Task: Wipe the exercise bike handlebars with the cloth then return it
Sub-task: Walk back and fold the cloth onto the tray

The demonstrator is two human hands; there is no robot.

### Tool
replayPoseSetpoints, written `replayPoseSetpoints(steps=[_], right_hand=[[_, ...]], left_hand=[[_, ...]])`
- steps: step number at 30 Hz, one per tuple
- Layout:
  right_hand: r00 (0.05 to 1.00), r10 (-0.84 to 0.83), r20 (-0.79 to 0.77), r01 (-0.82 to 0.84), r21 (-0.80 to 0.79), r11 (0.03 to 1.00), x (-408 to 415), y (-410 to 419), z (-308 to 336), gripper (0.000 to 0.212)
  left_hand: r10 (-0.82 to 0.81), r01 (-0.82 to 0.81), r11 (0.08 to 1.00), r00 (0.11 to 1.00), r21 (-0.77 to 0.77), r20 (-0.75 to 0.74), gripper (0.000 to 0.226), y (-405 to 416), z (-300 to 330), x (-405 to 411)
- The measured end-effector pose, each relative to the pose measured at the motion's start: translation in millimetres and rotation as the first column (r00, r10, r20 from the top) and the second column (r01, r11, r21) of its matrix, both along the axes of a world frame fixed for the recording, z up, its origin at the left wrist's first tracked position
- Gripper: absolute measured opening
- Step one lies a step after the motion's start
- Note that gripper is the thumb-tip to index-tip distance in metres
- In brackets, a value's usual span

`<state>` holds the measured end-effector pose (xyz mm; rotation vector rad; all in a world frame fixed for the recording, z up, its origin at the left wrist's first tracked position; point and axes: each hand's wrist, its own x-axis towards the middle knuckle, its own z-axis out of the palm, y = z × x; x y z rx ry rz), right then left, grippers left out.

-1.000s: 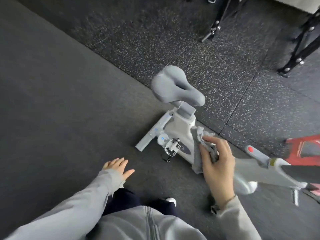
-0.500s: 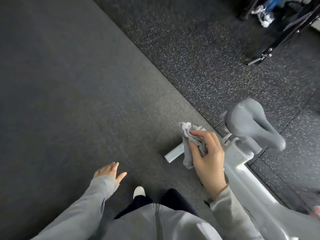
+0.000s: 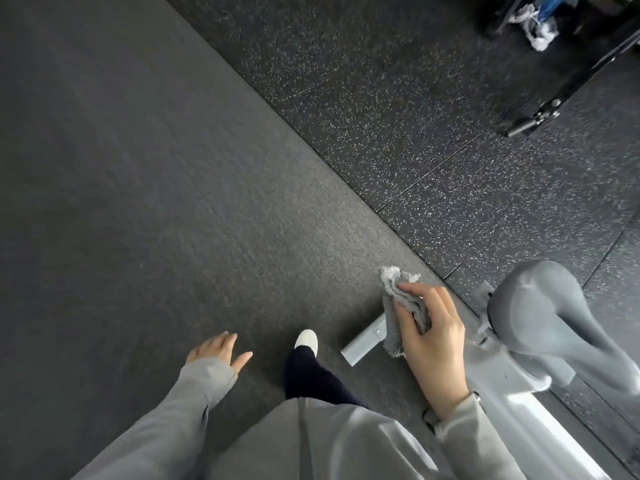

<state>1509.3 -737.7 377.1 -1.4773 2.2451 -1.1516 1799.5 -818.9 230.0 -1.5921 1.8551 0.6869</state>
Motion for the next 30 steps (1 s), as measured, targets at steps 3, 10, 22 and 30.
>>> replayPoseSetpoints(steps=[3, 10, 22, 30], right_hand=[[0.999, -0.032, 0.011, 0.032, 0.004, 0.999, -15.3, -36.0, -2.8, 0.023], [0.987, -0.155, 0.041, 0.156, -0.022, 0.987, -53.0, -104.3, 3.4, 0.023], [0.914, -0.405, 0.020, 0.405, 0.004, 0.914, -120.9, -246.5, -2.6, 0.020], [0.781, -0.622, 0.050, 0.624, -0.040, 0.781, -167.4, -295.0, 8.5, 0.018]], left_hand=[[-0.021, 0.021, 1.000, 1.000, -0.018, -0.019, 0.063, -49.8, 5.1, -23.5], [-0.165, 0.162, 0.982, 0.986, -0.097, -0.026, 0.063, -159.7, 14.9, -79.1], [-0.421, 0.420, 0.906, 0.907, -0.052, -0.005, 0.063, -365.0, -6.4, -186.5], [-0.595, 0.589, 0.802, 0.803, 0.101, 0.041, 0.068, -466.2, -2.7, -287.0]])
